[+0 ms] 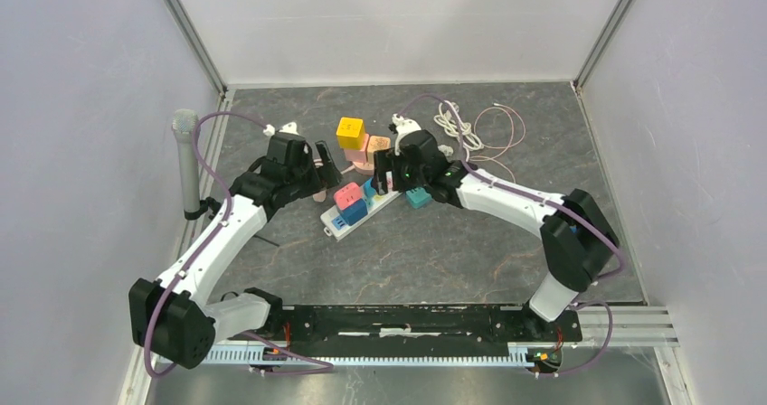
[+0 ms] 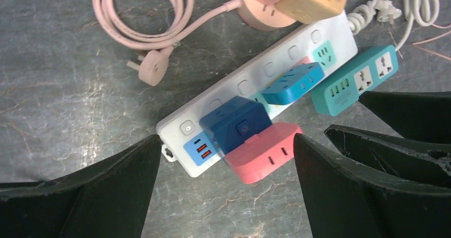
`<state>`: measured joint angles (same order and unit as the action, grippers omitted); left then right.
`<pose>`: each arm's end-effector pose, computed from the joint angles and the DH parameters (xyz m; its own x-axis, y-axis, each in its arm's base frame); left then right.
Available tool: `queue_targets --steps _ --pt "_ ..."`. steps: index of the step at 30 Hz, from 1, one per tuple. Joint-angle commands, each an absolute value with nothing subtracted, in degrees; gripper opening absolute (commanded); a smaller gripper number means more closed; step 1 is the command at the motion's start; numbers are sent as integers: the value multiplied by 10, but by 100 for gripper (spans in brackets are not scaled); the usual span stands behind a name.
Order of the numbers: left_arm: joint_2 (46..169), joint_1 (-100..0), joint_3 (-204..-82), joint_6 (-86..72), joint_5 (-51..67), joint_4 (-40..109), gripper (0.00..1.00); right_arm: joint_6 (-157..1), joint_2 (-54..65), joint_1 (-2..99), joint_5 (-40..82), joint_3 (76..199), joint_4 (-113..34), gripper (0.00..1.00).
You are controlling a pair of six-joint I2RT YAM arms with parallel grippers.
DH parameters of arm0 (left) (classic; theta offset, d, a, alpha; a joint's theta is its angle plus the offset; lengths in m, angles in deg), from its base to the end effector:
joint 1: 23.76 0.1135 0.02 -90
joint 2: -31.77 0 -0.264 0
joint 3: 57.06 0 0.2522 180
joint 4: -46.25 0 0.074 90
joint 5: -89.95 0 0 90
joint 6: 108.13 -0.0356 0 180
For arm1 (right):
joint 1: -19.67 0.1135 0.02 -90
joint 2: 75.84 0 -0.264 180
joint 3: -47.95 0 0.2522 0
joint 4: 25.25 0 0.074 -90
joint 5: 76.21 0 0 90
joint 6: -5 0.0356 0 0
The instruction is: Pull the plug off the socket
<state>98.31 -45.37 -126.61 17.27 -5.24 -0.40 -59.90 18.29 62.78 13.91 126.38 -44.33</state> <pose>0.2299 -0.0876 0.2934 -0.7002 -0.3431 -0.6261 -0.1223 0.9216 -0.3683 0.2714 0.2542 0.2461 -0.6675 -0.0438 -0.7433 -0.4434 0.8254 0.3495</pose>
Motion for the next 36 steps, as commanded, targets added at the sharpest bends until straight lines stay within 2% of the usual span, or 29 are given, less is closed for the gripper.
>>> queue_targets --steps 1,5,9,15,19,25,28,36 --pt "961 -426 -1247 216 -44 -19 100 -486 234 653 31 1355 -528 84" --pt "961 -397 -1228 245 -52 -48 100 -403 277 660 -4 1405 -598 80" --pt "959 -360 -1207 243 -3 -54 100 -333 300 660 -37 1425 -651 80" --pt "968 -355 -1171 258 11 -57 100 -290 318 660 -23 1444 -627 79" --pt "987 -355 -1148 257 32 -42 94 -297 322 660 -8 1470 -631 78" --pt "1010 -356 -1125 249 39 -16 82 -321 267 660 -37 1417 -585 76" --pt "1029 -357 -1125 231 61 -2 74 -310 288 661 -30 1436 -606 76" --pt "1065 -366 -1122 215 73 25 63 -297 358 662 -10 1491 -629 74"
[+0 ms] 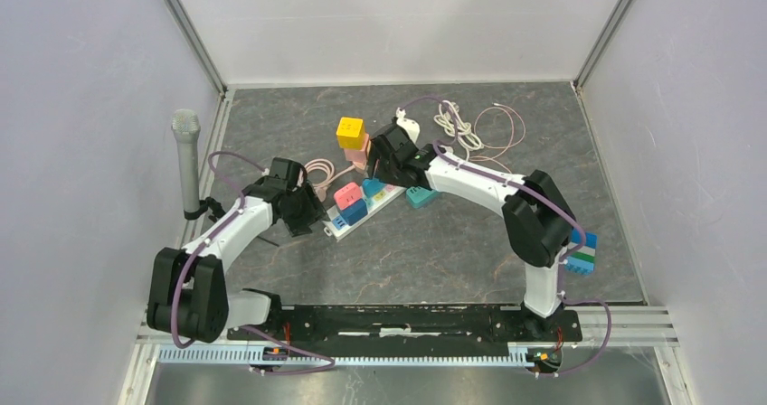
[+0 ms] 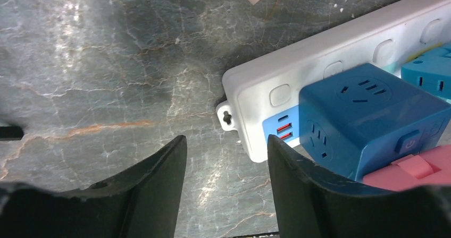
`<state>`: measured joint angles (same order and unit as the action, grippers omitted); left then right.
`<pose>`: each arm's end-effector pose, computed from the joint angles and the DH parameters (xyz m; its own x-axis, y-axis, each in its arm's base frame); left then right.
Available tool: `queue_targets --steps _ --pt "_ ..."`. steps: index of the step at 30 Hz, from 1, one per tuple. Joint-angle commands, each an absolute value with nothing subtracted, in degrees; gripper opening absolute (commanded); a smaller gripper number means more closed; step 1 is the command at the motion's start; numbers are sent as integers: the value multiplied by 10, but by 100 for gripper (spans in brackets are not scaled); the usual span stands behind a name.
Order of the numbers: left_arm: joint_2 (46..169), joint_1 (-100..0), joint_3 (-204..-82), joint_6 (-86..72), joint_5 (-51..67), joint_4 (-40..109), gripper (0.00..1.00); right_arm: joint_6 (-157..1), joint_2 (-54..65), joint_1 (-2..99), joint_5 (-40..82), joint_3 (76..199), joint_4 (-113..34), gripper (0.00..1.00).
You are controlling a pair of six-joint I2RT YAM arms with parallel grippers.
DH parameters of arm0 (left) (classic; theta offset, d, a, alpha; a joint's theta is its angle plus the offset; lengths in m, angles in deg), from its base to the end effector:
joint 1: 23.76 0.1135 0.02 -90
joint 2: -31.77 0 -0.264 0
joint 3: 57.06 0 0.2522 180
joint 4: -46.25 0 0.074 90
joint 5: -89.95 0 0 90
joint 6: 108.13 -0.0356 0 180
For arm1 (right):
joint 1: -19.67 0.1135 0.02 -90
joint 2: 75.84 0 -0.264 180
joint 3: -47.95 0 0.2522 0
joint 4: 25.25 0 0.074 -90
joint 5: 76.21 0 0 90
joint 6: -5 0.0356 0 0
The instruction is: Pull the plug off the socket
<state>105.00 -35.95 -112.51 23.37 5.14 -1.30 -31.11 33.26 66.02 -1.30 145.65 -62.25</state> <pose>0.2238 -0.0516 0.1898 -0.8290 -0.4960 -0.2581 -0.4034 0.8502 -0.3381 0.3005 0.3015 0.2321 -0.7722 0.3206 -0.5486 0.0756 0.9036 0.4216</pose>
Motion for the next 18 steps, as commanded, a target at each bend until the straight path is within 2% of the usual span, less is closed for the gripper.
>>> queue_targets --steps 1,10,14,18 --pt "1068 -369 -1120 214 77 34 63 -298 361 662 -5 1495 -624 73" --pt "1116 -386 -1119 220 46 52 54 -302 371 662 19 1476 -610 67" --pt "1132 -396 -1119 214 28 39 47 -300 326 662 15 1406 -573 57" --pt "1129 -398 -1114 211 20 32 45 -288 289 661 13 1364 -554 46"
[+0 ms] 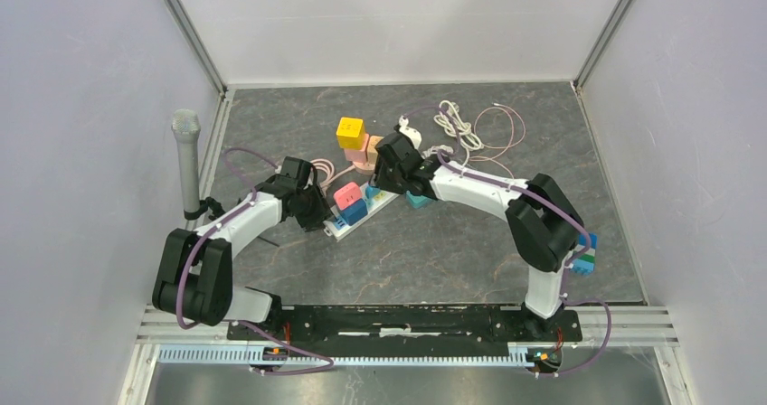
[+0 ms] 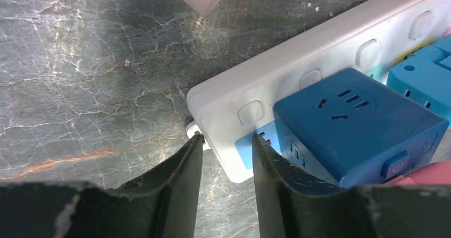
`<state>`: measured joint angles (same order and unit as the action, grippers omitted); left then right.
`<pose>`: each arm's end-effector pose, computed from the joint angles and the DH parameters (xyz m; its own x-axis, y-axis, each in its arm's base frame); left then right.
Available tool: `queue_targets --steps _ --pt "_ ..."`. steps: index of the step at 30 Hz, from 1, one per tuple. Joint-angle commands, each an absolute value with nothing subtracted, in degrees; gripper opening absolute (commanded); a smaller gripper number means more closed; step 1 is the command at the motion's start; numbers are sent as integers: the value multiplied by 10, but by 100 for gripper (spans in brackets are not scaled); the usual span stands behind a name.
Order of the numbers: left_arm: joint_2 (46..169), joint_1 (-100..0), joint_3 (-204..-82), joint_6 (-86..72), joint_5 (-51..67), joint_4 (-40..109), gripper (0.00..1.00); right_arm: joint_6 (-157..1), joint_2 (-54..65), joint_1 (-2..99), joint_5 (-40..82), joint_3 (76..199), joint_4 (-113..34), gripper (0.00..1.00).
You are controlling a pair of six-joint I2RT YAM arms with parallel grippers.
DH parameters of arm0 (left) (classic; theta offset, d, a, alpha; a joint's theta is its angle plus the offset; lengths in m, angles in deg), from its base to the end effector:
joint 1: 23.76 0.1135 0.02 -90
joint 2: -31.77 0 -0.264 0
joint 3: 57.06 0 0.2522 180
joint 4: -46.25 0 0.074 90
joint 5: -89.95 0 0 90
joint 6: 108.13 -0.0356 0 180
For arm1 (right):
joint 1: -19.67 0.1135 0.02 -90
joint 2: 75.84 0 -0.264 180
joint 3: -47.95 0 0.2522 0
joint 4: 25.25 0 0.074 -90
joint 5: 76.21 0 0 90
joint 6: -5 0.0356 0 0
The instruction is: Pull the plug off the socket
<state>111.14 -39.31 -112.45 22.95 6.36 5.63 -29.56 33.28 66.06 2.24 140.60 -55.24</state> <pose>0.2385 -0.0705 0.1717 -0.8614 -0.4381 -0.2571 -0.3363 0.8711 -0.3579 0.2971 0.3016 0.2125 -0.7895 0.3410 -0.5103 0.0633 0.8722 0.4850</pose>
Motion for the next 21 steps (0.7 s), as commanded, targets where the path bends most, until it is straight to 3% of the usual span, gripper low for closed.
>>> queue_targets --steps 1,4,11,12,16,21 --pt "1126 -398 -1113 210 19 31 45 -284 282 661 11 1356 -548 44" --pt "1122 -397 -1110 206 18 31 45 -260 279 657 27 1352 -541 27" --pt "1129 -398 -1120 207 28 32 45 -195 303 650 75 1355 -540 26" --pt "1128 -398 -1120 206 28 32 45 -189 302 650 74 1354 -542 28" --pt "1127 -398 -1116 204 32 32 45 -185 288 646 63 1351 -539 54" --pt "1128 -398 -1115 202 33 32 46 -214 269 645 14 1374 -556 75"
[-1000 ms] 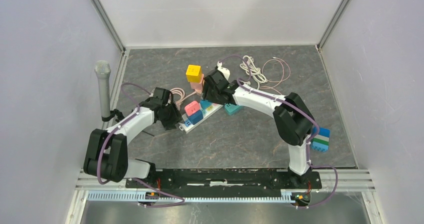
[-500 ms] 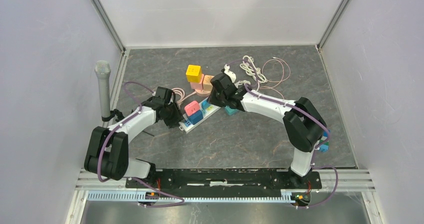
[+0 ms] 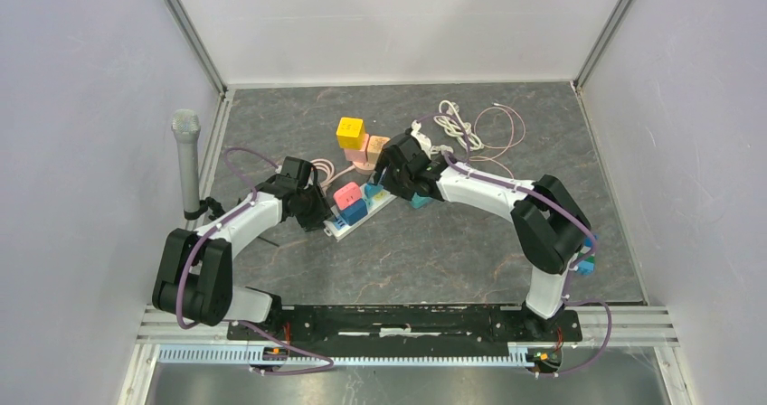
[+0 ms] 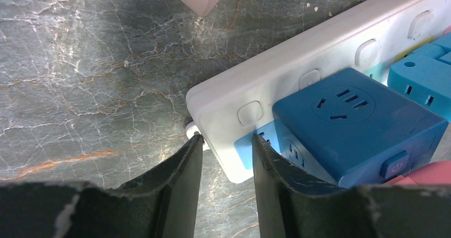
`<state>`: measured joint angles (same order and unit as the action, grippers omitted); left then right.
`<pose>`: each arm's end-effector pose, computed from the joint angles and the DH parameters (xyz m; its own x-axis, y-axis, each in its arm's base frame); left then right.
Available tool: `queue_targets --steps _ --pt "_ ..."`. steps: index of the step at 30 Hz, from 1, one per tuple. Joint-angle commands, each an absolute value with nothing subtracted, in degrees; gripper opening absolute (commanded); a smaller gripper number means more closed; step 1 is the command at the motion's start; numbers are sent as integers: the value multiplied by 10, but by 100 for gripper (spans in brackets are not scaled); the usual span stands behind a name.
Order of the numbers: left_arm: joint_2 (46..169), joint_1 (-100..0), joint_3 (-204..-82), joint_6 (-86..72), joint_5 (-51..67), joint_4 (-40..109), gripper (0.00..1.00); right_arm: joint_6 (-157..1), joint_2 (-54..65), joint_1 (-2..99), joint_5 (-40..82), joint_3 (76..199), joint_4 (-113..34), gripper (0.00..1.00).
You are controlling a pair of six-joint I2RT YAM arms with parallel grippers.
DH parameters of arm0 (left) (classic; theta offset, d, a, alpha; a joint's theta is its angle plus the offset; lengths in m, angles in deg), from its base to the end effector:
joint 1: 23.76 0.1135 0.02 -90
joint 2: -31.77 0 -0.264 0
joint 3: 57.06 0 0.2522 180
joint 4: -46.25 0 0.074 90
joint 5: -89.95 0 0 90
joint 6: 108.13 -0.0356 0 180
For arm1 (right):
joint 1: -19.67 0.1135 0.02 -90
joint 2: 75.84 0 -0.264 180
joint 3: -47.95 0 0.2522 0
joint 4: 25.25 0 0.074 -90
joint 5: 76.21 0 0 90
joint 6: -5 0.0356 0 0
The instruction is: Pull the plug off the socket
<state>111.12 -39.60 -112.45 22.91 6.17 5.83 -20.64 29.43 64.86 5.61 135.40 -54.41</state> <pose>0.2385 -0.0717 0.1719 -0.8620 -0.4339 -0.2620 -0.3309 0.8733 -0.3576 0.2884 0.2832 0.2111 -0.7944 0.4665 -0.3890 0.1903 0.7993 0.5701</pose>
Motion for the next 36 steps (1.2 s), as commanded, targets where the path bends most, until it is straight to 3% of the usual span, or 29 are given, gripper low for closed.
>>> queue_targets --steps 1,2,4,8,16,22,27,29,33,36 --pt "1127 -398 -1114 202 32 32 47 -210 268 645 12 1375 -557 81" --pt "1126 -398 -1114 202 31 32 47 -203 269 645 14 1380 -558 87" --pt "1125 -398 -1114 203 28 31 47 -184 292 645 22 1408 -590 90" --pt "1125 -398 -1115 201 17 26 47 -147 347 645 28 1481 -668 77" --pt "1124 -398 -1116 200 20 25 47 -74 374 645 18 1501 -709 67" --pt "1124 -398 -1114 201 17 25 46 -60 370 645 19 1489 -719 50" --pt "1121 -398 -1113 201 11 22 38 -45 334 644 25 1442 -693 37" --pt "1121 -398 -1112 200 13 22 37 -37 322 645 25 1425 -670 21" --pt "1126 -398 -1110 201 13 21 37 -26 316 643 38 1416 -656 0" --pt "1133 -398 -1112 201 10 12 36 -12 306 641 54 1393 -632 0"
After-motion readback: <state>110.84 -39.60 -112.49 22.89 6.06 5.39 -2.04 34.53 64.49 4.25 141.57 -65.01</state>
